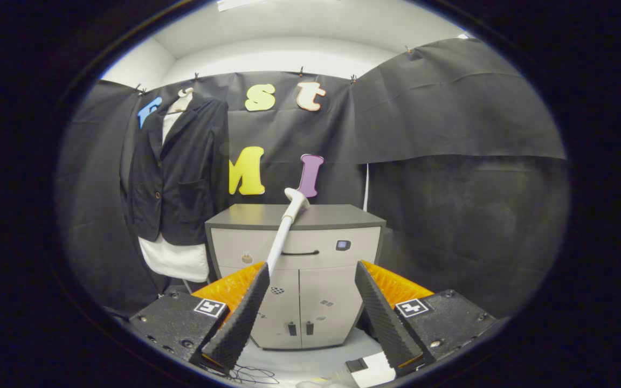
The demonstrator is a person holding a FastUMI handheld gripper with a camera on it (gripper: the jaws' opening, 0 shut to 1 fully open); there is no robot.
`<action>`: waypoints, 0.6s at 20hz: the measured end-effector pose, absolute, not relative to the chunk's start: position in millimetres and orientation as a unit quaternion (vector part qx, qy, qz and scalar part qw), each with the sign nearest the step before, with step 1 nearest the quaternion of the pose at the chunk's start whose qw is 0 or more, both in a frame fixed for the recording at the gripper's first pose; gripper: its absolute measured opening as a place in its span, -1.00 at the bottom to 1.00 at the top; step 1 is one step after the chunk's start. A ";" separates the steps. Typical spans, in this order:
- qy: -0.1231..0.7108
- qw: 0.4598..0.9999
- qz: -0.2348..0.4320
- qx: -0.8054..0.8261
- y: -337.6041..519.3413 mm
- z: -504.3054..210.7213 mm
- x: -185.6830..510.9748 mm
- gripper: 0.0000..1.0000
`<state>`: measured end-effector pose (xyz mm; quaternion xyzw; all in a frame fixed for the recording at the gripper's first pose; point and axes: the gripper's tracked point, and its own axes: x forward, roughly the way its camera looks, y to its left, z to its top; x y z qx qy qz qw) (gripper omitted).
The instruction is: Iron the clothes twice with a garment steamer, once on the left side and once on the right side.
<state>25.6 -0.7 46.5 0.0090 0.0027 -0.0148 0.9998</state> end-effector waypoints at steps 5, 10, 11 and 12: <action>-0.002 1.000 -0.019 0.008 -4.8 94.7 59.2 0.98; -0.007 1.000 -0.012 -0.004 -2.6 136.9 112.3 0.98; -0.010 1.000 -0.007 -0.004 -0.8 144.4 125.3 0.98; -0.010 1.000 -0.005 -0.003 1.4 152.0 139.1 0.98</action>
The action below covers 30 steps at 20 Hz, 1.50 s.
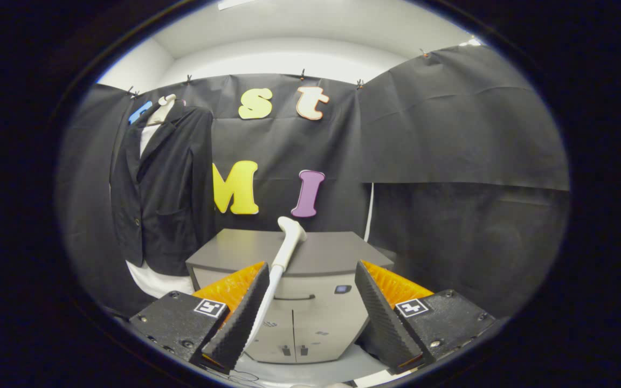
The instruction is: Iron the clothes twice with a garment steamer, once on the left side and once on the right side.
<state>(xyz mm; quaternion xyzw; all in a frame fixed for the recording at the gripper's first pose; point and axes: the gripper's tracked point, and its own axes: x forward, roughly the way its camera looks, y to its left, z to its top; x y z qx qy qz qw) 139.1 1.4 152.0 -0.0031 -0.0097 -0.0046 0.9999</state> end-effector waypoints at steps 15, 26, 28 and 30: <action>0.127 0.991 0.031 0.013 22.5 176.7 360.6 0.98; 0.278 0.960 0.035 0.024 34.2 111.9 445.0 0.97; 0.304 0.951 0.041 0.032 39.1 101.0 450.7 0.93; 0.318 0.946 0.043 0.044 42.5 94.0 454.5 0.88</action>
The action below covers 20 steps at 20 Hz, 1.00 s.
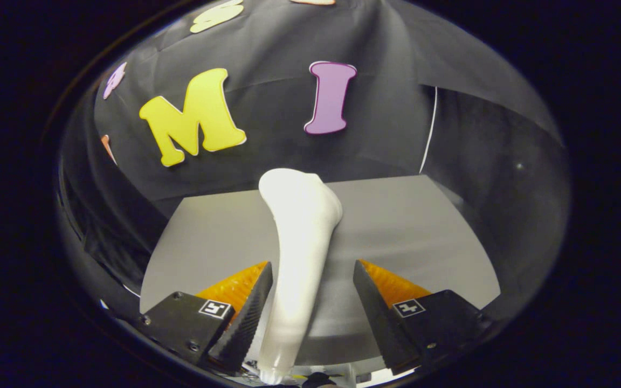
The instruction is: Iron the clothes twice with a garment steamer, once on the left side and once on the right side.
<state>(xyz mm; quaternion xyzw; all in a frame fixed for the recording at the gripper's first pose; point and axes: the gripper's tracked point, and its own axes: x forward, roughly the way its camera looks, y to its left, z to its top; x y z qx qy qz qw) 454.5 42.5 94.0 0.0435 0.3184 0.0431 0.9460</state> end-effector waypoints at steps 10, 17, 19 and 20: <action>0.368 0.923 0.051 0.102 64.5 74.8 459.4 -0.02; 0.357 0.923 0.060 0.130 64.8 84.1 451.5 -0.22; 0.348 0.926 0.060 0.134 64.9 90.7 444.0 -0.23; 0.344 0.927 0.060 0.138 65.1 92.8 441.4 -0.23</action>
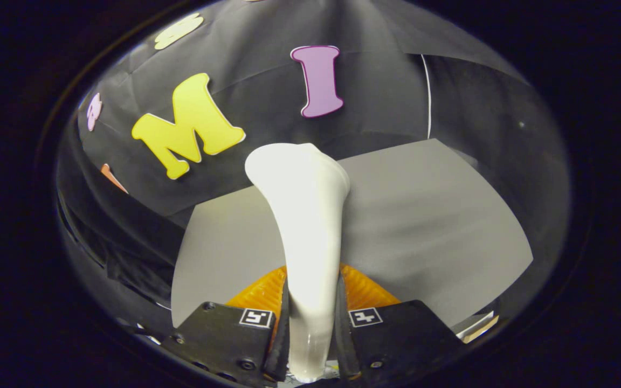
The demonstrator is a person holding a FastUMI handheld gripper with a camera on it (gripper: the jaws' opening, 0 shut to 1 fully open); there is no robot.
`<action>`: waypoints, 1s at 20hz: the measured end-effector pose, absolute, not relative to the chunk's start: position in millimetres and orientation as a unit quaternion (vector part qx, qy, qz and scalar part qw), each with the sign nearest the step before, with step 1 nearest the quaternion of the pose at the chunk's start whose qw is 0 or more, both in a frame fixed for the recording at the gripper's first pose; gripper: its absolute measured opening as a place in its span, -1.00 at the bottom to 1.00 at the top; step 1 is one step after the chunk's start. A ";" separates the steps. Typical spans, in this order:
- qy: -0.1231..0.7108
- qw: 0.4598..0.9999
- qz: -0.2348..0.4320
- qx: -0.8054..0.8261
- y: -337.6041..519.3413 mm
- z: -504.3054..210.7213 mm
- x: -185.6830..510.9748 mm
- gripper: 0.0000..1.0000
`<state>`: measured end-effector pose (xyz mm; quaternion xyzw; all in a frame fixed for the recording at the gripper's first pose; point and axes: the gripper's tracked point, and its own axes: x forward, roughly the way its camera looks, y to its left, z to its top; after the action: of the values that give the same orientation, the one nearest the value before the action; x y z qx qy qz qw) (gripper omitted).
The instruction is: Iron the clothes twice with a garment steamer, once on the left side and once on the right side.
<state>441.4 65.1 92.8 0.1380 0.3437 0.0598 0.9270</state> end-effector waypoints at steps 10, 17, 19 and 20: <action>0.243 0.957 0.075 0.140 81.9 156.6 379.0 -0.25; 0.139 0.980 0.089 0.106 127.9 234.2 315.5 -0.25; 0.114 0.985 0.088 0.090 143.9 256.4 299.0 -0.25; 0.103 0.987 0.089 0.083 153.8 266.1 292.5 -0.26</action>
<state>292.5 153.8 266.1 0.0829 0.1028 0.0888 0.9872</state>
